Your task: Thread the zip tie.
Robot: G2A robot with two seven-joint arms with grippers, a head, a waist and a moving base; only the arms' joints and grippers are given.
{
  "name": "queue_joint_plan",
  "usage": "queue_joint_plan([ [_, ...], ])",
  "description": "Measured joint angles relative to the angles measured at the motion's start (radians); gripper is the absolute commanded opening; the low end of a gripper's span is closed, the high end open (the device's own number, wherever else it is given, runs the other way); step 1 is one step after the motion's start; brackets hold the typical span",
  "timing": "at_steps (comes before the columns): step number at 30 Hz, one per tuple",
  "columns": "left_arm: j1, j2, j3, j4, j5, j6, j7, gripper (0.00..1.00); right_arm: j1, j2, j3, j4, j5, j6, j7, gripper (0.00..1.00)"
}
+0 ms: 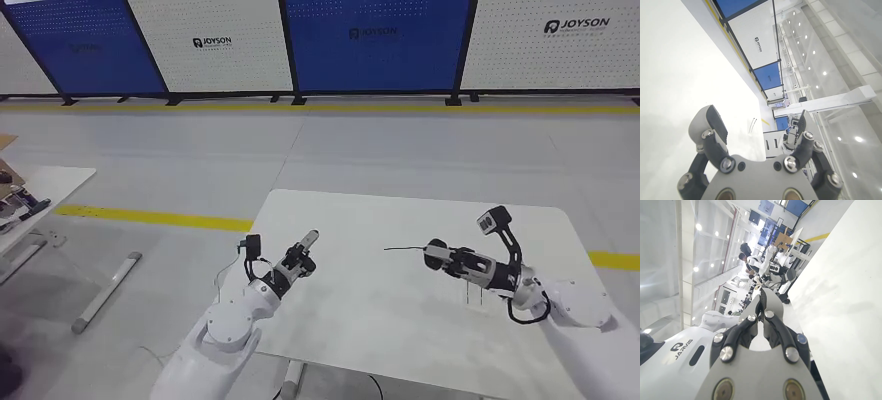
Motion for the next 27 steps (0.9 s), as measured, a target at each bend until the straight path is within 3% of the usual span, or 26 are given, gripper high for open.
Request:
queue_joint_plan([
  [4, 0.002, 0.002, 0.014, 0.009, -0.040, -0.061, -0.105, 1.00, 0.010, -0.025, -0.030, 0.018, -0.035, -0.001, 0.003, 0.00],
  [9, -0.015, -0.001, 0.058, 0.020, -0.121, -0.116, -0.209, 1.00, 0.053, -0.082, -0.094, 0.118, -0.010, -0.001, 0.048, 0.00],
  [22, -0.022, -0.004, 0.073, 0.027, -0.135, -0.129, -0.202, 1.00, 0.059, -0.091, -0.098, 0.139, 0.005, 0.000, 0.061, 0.00],
  [27, -0.026, -0.011, 0.114, 0.027, -0.142, -0.134, -0.155, 1.00, 0.031, -0.107, -0.102, 0.109, 0.027, -0.001, 0.025, 0.00],
])
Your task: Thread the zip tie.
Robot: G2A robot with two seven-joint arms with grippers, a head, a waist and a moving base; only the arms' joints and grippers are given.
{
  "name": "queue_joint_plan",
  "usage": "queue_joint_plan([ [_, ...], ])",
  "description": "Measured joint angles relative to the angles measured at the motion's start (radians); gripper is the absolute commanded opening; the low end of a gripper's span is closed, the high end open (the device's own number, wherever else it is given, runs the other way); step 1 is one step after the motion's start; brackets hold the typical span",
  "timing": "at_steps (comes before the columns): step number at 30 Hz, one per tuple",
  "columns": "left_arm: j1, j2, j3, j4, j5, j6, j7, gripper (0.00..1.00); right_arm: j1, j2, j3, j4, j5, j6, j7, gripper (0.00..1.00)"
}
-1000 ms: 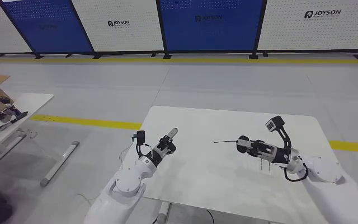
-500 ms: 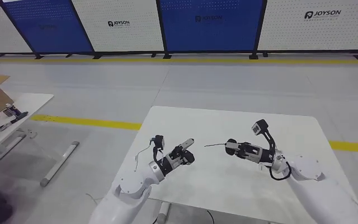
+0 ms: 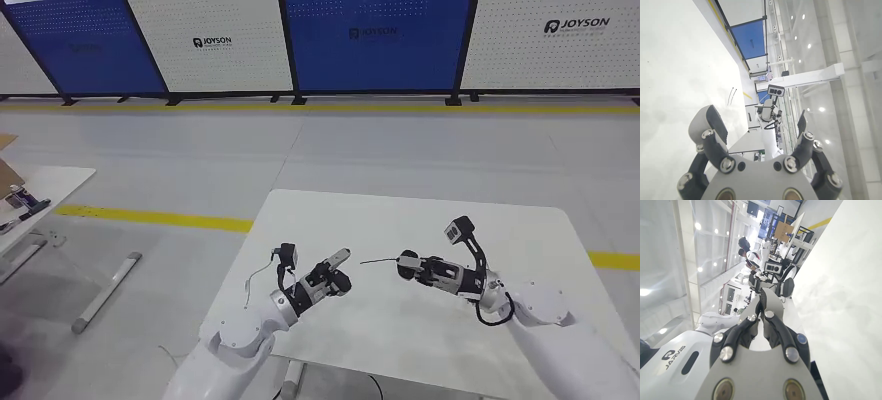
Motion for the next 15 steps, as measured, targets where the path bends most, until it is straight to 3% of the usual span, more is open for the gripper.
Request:
queue_joint_plan([
  [6, -0.038, -0.016, 0.088, 0.026, -0.007, -0.040, 0.052, 1.00, -0.033, -0.041, 0.012, -0.015, -0.097, 0.000, -0.109, 0.00],
  [15, -0.040, -0.016, 0.089, 0.028, -0.009, -0.041, 0.054, 1.00, -0.035, -0.043, 0.015, -0.015, -0.097, 0.000, -0.111, 0.00],
])
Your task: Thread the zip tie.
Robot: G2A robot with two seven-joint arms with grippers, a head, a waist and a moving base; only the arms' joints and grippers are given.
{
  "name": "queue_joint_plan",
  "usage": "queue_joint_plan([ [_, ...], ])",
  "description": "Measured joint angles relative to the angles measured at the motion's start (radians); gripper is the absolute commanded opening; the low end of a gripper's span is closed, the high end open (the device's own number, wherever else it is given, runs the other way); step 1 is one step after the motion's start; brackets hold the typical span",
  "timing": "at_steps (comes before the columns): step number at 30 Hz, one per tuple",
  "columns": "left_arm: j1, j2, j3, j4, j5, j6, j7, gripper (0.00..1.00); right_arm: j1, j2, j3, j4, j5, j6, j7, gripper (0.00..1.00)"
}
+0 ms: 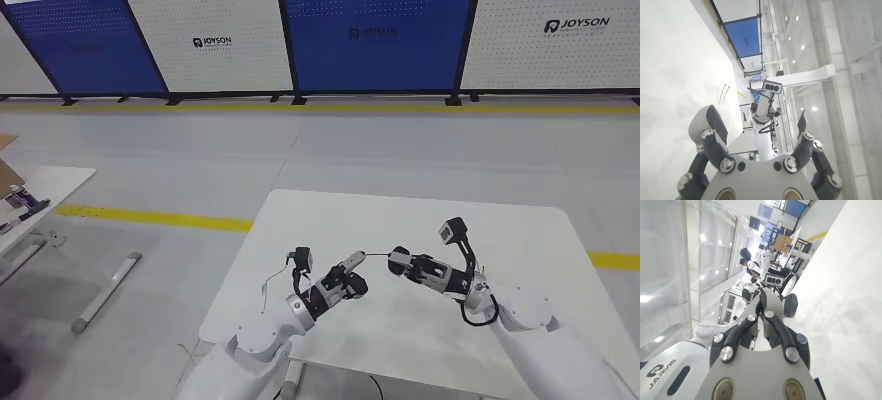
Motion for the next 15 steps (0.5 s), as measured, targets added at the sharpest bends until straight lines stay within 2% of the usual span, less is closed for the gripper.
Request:
queue_joint_plan([
  [4, -0.019, -0.006, 0.012, 0.002, -0.061, 0.015, 0.011, 1.00, 0.000, 0.000, 0.000, 0.000, 0.000, 0.000, 0.000, 0.00],
  [7, -0.060, -0.013, 0.028, 0.017, -0.123, 0.036, 0.005, 1.00, 0.000, 0.000, 0.000, 0.000, 0.000, 0.000, 0.000, 0.00],
  [10, -0.107, -0.020, 0.043, 0.047, -0.156, 0.048, 0.027, 1.00, 0.000, 0.000, 0.000, 0.000, 0.000, 0.000, 0.000, 0.00],
  [15, -0.110, -0.021, 0.045, 0.050, -0.154, 0.047, 0.029, 1.00, 0.000, 0.000, 0.000, 0.000, 0.000, 0.000, 0.000, 0.00],
])
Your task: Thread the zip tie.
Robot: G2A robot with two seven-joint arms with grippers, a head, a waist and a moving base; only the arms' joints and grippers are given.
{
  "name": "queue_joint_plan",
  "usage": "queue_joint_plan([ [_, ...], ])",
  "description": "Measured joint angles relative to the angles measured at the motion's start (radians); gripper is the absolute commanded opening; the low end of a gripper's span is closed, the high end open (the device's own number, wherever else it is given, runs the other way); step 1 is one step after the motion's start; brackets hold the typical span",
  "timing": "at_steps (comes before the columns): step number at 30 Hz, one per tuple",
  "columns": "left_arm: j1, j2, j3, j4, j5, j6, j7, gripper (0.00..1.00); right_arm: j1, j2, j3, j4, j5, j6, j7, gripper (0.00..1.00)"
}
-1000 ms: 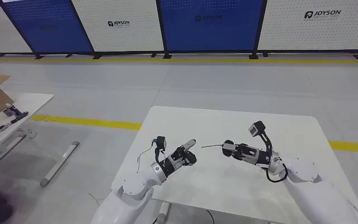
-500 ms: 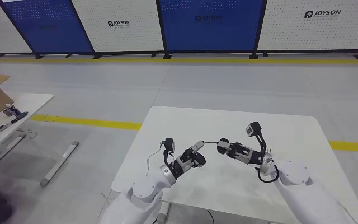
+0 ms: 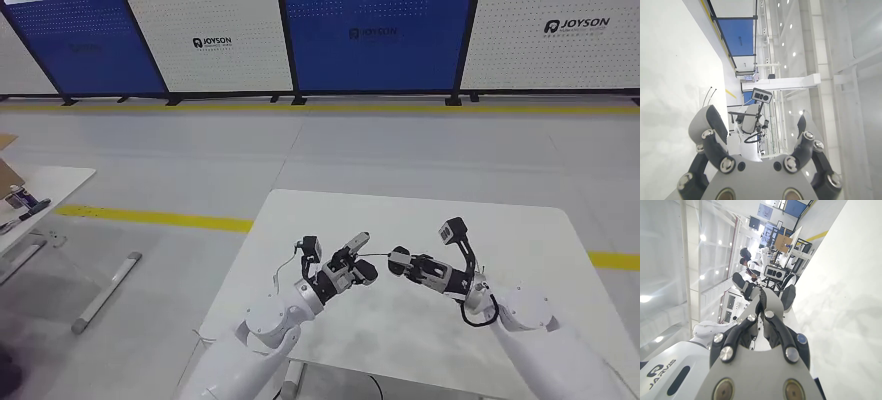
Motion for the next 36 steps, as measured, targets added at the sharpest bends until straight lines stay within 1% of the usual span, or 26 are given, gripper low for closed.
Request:
queue_joint_plan([
  [6, -0.001, 0.000, 0.002, -0.001, 0.009, -0.003, 0.007, 1.00, 0.000, 0.000, 0.000, 0.000, 0.000, 0.000, 0.000, 0.00],
  [8, -0.004, -0.002, 0.017, -0.004, 0.049, 0.000, 0.032, 1.00, 0.000, 0.000, 0.000, 0.000, 0.000, 0.000, 0.000, 0.00],
  [10, -0.011, -0.004, 0.027, -0.004, 0.051, 0.009, 0.042, 1.00, 0.000, 0.000, 0.000, 0.000, 0.000, 0.000, 0.000, 0.00],
  [12, -0.019, -0.007, 0.033, 0.001, 0.044, 0.007, 0.049, 1.00, 0.000, 0.000, 0.000, 0.000, 0.000, 0.000, 0.000, 0.00],
  [13, -0.021, -0.007, 0.035, 0.004, 0.043, 0.004, 0.050, 0.96, 0.000, 0.000, 0.000, 0.000, 0.000, 0.000, 0.000, 0.00],
  [14, -0.022, -0.007, 0.037, 0.007, 0.048, -0.002, 0.048, 0.87, 0.000, 0.000, 0.000, 0.000, 0.000, 0.000, 0.000, 0.00],
  [15, -0.021, -0.007, 0.037, 0.009, 0.057, -0.006, 0.045, 0.76, 0.000, 0.000, 0.000, 0.000, 0.000, 0.000, 0.000, 0.00],
  [16, -0.020, -0.007, 0.038, 0.010, 0.063, -0.009, 0.043, 0.57, 0.000, 0.000, 0.000, 0.000, 0.000, 0.000, 0.000, 0.00],
  [17, -0.018, -0.006, 0.038, 0.011, 0.064, -0.010, 0.037, 0.48, 0.000, 0.000, 0.000, 0.000, 0.000, 0.000, 0.000, 0.00],
  [18, -0.016, -0.006, 0.037, 0.011, 0.062, -0.010, 0.032, 0.42, 0.000, 0.000, 0.000, 0.000, 0.000, 0.000, 0.000, 0.00],
  [19, -0.014, -0.005, 0.035, 0.012, 0.057, -0.010, 0.026, 0.34, 0.000, 0.000, 0.000, 0.000, 0.000, 0.000, 0.000, 0.00],
  [21, -0.012, -0.004, 0.028, 0.013, 0.040, -0.008, 0.013, 0.24, 0.000, 0.000, 0.000, 0.000, 0.000, 0.000, 0.000, 0.00],
  [22, -0.011, -0.004, 0.025, 0.013, 0.035, -0.007, 0.008, 0.15, 0.000, 0.000, 0.000, 0.000, 0.000, 0.000, 0.000, 0.00],
  [24, -0.010, -0.003, 0.019, 0.013, 0.022, -0.004, -0.005, 0.04, 0.000, 0.000, 0.000, 0.000, 0.000, 0.000, 0.000, 0.00],
  [25, -0.009, -0.002, 0.017, 0.013, 0.017, -0.003, -0.010, 0.01, 0.000, 0.000, 0.000, 0.000, 0.000, 0.000, 0.000, 0.00],
  [26, -0.009, -0.002, 0.014, 0.012, 0.013, -0.001, -0.016, 0.00, 0.000, 0.000, 0.000, 0.000, 0.000, 0.000, 0.000, 0.00],
  [36, -0.006, 0.000, 0.009, 0.008, 0.011, 0.000, -0.020, 0.00, 0.000, 0.000, 0.000, 0.000, 0.000, 0.000, 0.000, 0.00],
])
